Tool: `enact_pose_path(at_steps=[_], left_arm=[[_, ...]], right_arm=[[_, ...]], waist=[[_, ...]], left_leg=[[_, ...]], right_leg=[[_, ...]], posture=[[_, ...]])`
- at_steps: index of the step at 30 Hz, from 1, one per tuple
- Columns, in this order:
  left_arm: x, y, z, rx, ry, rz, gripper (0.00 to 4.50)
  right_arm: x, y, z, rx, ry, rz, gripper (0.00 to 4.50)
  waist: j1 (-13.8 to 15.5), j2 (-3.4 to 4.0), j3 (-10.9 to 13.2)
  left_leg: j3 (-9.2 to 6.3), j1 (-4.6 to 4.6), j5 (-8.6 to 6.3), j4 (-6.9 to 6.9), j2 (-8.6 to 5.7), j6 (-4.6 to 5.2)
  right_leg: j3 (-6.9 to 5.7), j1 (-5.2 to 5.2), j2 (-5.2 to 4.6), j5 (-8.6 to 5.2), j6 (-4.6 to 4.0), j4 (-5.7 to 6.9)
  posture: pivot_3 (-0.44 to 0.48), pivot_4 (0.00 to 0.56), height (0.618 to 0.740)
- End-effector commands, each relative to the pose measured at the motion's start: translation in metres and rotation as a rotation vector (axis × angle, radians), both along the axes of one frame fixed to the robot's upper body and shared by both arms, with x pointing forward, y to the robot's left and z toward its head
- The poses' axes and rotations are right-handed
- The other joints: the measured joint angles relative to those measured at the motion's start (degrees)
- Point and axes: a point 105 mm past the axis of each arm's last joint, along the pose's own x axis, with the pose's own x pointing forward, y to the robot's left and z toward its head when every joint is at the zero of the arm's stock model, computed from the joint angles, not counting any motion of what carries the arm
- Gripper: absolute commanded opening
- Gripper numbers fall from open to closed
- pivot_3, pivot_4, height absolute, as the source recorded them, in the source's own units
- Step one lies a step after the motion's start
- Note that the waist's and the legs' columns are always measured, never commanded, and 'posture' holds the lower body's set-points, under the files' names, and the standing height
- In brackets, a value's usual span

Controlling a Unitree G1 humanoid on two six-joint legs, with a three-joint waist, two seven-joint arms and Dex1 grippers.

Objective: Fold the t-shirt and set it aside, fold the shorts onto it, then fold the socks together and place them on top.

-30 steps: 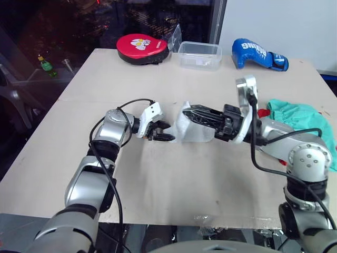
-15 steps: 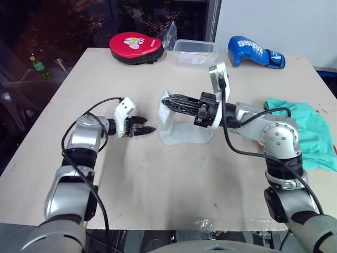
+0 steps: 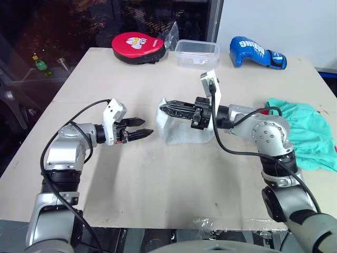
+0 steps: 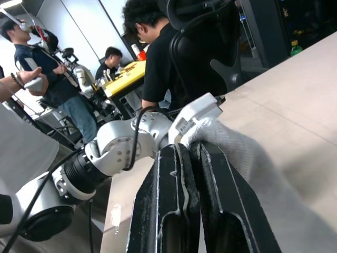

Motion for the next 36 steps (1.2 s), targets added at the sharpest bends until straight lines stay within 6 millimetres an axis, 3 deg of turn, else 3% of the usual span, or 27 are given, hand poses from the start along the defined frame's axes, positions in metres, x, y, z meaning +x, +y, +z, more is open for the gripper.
enact_pose_path(at_steps=[1,5,10,21,30,36], left_arm=[[0.005,0.005,0.013,0.003,-0.059,0.053,3.52],[0.006,0.007,0.012,0.008,-0.057,0.07,3.52],[0.005,0.009,0.008,0.011,-0.046,0.078,3.52],[0.005,-0.003,0.007,-0.001,-0.046,0.052,3.52],[0.005,-0.04,0.004,-0.039,-0.032,-0.055,3.52],[0.022,-0.06,-0.013,0.032,-0.029,-0.062,3.52]], right_arm=[[0.001,0.001,0.004,0.013,-0.03,0.008,0.0],[0.012,-0.006,-0.013,-0.022,0.005,-0.03,0.0],[0.011,-0.008,-0.009,-0.004,0.005,-0.028,0.0],[0.038,-0.034,-0.035,-0.113,0.027,-0.197,0.0],[0.045,-0.071,-0.051,-0.195,0.036,-0.327,0.0],[0.039,-0.072,-0.054,-0.199,0.035,-0.337,0.0]], waist=[[-0.01,0.0,0.0],[0.07,0.0,0.0],[-0.04,0.0,0.01],[0.05,0.01,0.03],[0.1,0.0,0.05],[0.13,0.0,0.06]], left_leg=[[0.0,0.0,0.0,0.0,0.0,0.0],[0.01,0.0,0.0,0.0,-0.01,0.0],[0.02,0.0,0.0,-0.01,-0.01,-0.01],[0.04,0.0,0.0,-0.02,-0.01,-0.01],[0.05,0.0,0.0,-0.02,-0.02,-0.01],[0.04,0.02,0.0,-0.02,-0.02,-0.01]], right_leg=[[0.0,0.0,0.0,0.0,0.0,0.0],[0.0,0.0,0.0,0.0,0.0,-0.01],[0.01,0.0,0.0,0.0,0.0,-0.02],[0.01,0.0,-0.01,0.0,0.0,-0.04],[0.01,0.0,-0.03,0.0,0.0,-0.04],[0.02,0.0,0.02,0.0,0.0,-0.04]], posture=[[0.0,0.15,0.74],[0.0,0.15,0.74],[0.0,0.15,0.74],[0.0,0.15,0.74],[0.0,0.15,0.74],[0.0,0.15,0.74]])
